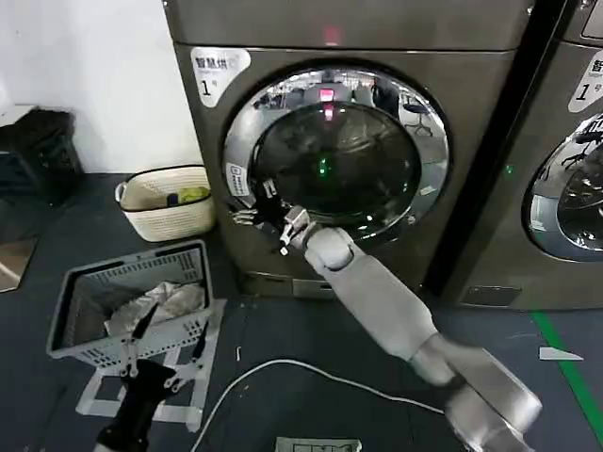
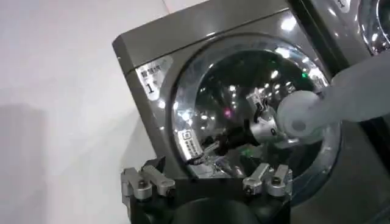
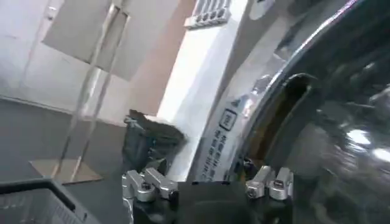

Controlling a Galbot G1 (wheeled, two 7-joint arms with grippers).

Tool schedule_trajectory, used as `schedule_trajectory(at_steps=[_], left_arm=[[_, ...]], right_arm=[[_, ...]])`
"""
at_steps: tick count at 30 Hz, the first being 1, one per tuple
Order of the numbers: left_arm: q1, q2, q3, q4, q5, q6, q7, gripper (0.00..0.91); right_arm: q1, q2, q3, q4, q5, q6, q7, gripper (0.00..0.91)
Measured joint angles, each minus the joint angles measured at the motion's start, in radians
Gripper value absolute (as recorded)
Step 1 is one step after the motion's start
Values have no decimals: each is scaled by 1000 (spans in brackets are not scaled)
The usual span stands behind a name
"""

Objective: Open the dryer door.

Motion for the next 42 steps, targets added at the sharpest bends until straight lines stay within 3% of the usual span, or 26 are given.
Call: schedule_trajectory(at_steps=[7,12,23,27,37,42], left_arm=[[-23,18,-28,12,-29,11,0,907],[-45,37,-70,21,-88,44,3,907],[-115,93,-217,72,-216,107,15,907],[-146,134,-234,100,-240,115,24,907],[-254,255,-170,190,-288,143,39,907],[-333,309,-97,244,-297,163,45,907]], right_arm=[[0,-47,-19,25,51,80,-182,907],[-16,-89,-19,56,126,134,-318,907],[-84,-211,20,178,305,147,-681,907],[-132,-277,43,259,319,145,-782,907],[-299,-440,175,473,323,138,-827,907],[-430,-529,325,532,362,141,-795,907]])
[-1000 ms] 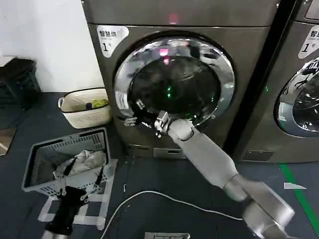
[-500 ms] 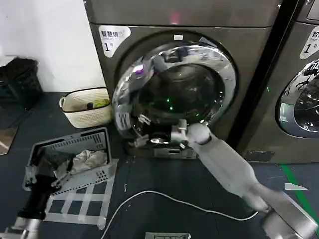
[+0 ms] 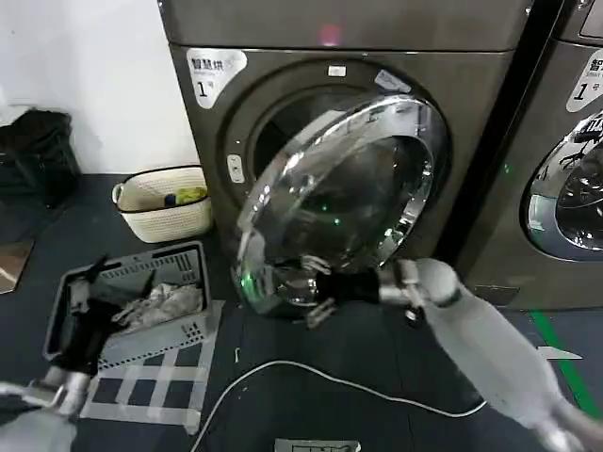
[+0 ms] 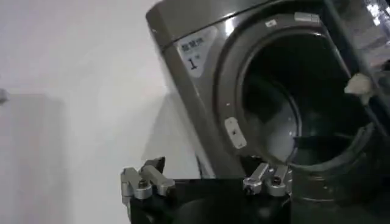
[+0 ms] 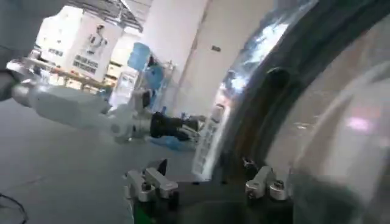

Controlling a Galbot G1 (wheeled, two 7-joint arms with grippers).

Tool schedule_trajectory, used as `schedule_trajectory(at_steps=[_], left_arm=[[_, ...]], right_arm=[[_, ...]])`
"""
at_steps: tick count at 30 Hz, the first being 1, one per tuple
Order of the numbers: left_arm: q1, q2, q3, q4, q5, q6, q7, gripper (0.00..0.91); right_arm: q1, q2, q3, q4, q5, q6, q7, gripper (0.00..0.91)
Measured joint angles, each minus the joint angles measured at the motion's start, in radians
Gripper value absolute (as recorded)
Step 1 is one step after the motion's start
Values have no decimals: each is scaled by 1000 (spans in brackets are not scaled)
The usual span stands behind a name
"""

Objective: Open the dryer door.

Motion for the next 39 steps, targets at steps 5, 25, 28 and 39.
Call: schedule_trajectory(at_steps=[5,25,28,39], left_arm=[[-100,44,97,65,-5,3,0,907],[-511,144,557,268,-38,-67,-3,907],[-548,150,619,269,-37,-73,-3,907],[-705,98,845,312,-24,-64,1,907]], right_arm=[[-193,-79,196,60,1,23,-5,907],[-1137,185,1279,345,-122,237,288,907],[-1190,266,1383,338,-204,225,450,907],[-1175,407,1667,197,-425,20,1017,907]])
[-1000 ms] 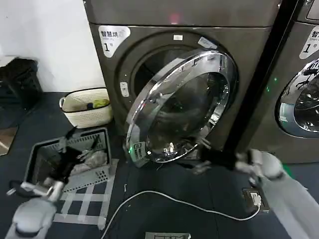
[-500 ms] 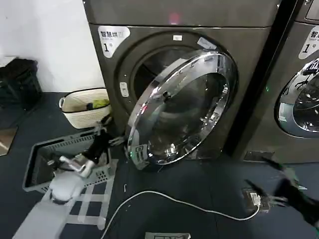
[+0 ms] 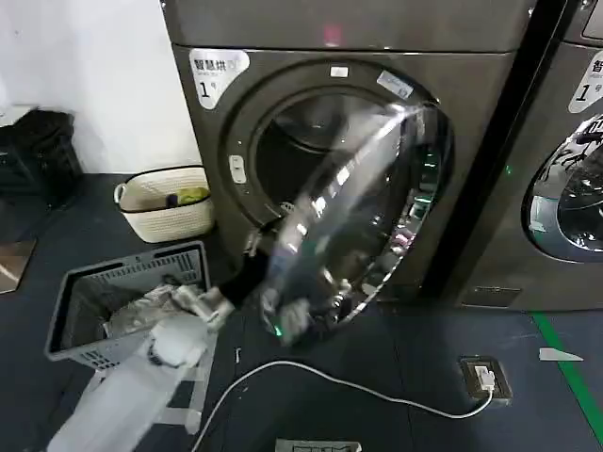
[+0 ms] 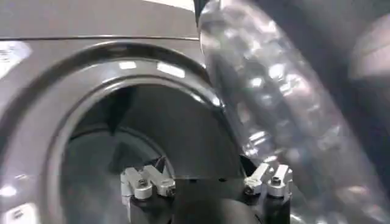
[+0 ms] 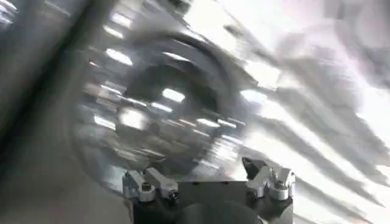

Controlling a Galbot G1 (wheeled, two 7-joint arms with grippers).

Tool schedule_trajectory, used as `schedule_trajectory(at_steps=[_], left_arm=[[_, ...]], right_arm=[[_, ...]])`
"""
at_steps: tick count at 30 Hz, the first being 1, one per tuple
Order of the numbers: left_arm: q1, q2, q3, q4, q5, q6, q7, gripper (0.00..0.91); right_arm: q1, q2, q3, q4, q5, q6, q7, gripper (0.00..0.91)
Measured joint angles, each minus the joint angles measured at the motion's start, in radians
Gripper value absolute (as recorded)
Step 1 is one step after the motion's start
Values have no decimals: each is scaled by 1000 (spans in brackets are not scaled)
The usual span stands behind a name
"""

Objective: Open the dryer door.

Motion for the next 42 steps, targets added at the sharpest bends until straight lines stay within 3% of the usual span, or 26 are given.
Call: schedule_trajectory(at_steps=[5,9,13,28,42], left_arm=[[-70,-56,81,22,19,20,5,907],[-107,-96,134,44,41,25,6,907],[-147,-141,203,77,55,22,6,907],[-327,-333,453,265,64,18,5,907],[-473,-554,533,473,79,18,5,907]], right_arm=[[36,25,122,-91,-75,-21,128,907],[60,45,225,-153,-198,-26,226,907],[59,49,309,-206,-243,-46,284,907],[39,60,497,-267,-252,-67,309,907],[22,70,547,-271,-222,-63,305,907]])
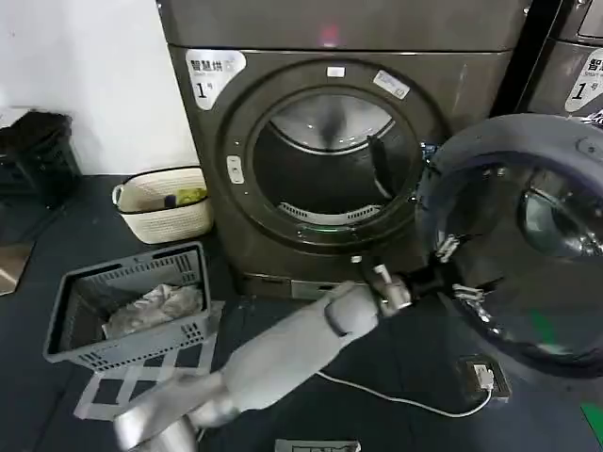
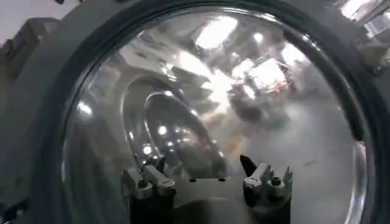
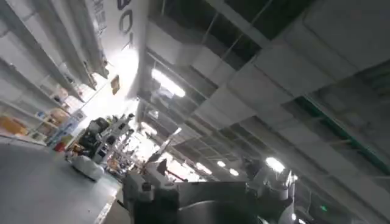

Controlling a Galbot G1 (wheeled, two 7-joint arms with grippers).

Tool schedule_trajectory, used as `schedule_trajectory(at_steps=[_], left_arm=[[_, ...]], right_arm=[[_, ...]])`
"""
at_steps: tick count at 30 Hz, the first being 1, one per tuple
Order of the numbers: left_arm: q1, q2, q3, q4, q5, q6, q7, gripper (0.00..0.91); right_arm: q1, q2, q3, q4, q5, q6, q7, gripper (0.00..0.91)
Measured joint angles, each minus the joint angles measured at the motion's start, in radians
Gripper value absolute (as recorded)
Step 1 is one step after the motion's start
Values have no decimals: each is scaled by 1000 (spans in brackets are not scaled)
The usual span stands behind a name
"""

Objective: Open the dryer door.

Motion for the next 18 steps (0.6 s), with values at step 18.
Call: schedule_trajectory(at_steps=[18], left_arm=[[-61,-42,0,185,20,-8,7,907]], right_arm=[[-1,6,1,6,1,4,-4,907]])
